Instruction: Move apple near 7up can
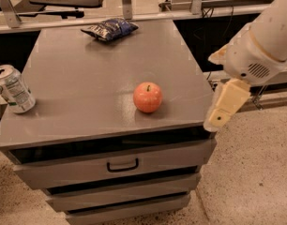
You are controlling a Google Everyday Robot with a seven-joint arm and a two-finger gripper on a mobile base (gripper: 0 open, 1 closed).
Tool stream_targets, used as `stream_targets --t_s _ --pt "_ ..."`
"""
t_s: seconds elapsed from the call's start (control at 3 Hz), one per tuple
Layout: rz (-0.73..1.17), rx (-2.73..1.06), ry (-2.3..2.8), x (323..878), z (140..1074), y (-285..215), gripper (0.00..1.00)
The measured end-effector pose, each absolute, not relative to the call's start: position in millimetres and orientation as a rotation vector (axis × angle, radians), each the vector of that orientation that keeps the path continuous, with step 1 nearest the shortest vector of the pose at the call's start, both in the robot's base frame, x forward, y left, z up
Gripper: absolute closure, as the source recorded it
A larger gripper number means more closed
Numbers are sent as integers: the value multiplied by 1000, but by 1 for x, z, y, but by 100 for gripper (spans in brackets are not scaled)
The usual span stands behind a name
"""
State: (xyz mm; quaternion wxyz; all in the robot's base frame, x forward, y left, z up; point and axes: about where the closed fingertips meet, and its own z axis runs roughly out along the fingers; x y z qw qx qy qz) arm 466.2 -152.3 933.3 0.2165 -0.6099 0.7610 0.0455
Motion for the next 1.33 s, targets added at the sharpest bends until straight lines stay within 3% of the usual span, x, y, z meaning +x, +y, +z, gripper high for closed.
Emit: stream_targets --t_s 0.67,1.33 --pt "323 -1621 1939 505 884 -67 0" --pt "448 -1511 1851 535 859 -28 0"
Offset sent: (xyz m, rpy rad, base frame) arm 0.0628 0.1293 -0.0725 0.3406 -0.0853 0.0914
